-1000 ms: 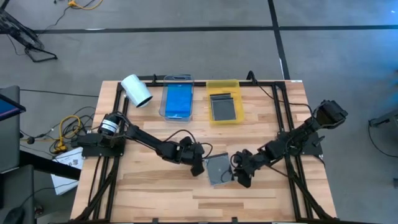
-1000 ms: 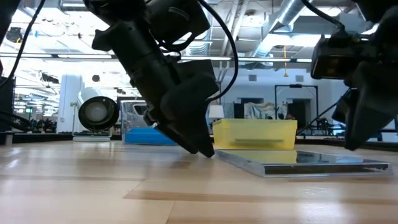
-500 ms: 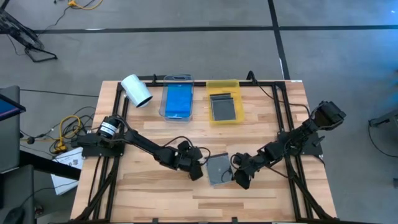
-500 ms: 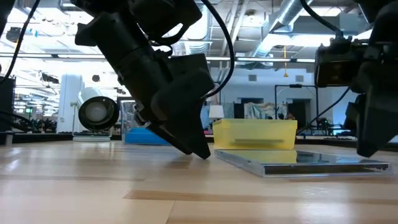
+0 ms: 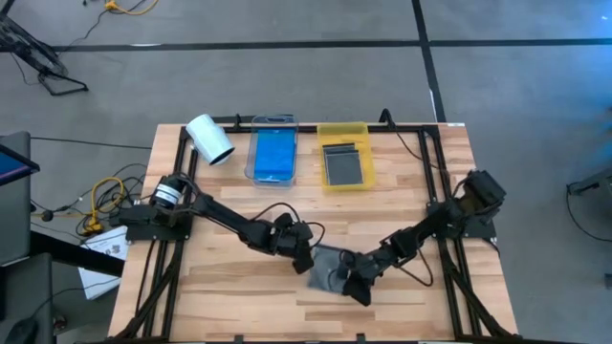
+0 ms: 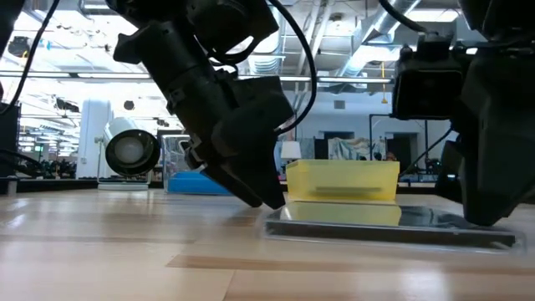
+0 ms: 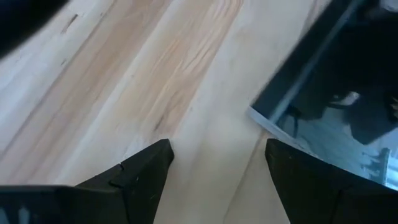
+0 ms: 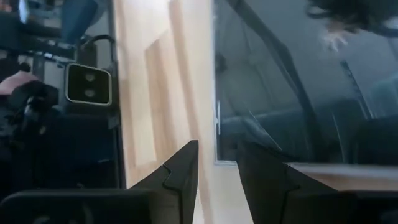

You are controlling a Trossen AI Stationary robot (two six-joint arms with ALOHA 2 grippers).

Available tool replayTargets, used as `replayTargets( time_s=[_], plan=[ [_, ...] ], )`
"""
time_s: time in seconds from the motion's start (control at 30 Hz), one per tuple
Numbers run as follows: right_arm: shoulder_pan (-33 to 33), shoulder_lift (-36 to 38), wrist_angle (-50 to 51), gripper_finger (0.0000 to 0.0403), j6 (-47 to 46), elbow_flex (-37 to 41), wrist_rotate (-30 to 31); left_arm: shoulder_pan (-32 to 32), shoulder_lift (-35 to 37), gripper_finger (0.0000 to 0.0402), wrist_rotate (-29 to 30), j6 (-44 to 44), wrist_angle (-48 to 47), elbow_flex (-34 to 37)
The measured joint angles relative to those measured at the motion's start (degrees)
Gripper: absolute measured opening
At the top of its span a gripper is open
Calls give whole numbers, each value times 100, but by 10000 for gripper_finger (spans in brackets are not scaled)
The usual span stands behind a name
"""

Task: Pick & place jewel cases by type
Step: Put the black CD case into the yellow bin

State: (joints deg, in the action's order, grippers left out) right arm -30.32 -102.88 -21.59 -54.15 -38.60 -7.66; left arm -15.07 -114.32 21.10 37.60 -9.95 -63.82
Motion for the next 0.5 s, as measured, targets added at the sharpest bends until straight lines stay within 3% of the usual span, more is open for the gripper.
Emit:
replayTargets(
  time_s=[0.2, 0.5],
  plan=[
    [144, -147, -5, 108, 304, -256, -54, 147, 4, 265, -242, -223, -289, -14],
    [280, 615, 815, 108, 688, -227, -73, 142, 105, 265, -469, -437, -365, -4]
  ],
)
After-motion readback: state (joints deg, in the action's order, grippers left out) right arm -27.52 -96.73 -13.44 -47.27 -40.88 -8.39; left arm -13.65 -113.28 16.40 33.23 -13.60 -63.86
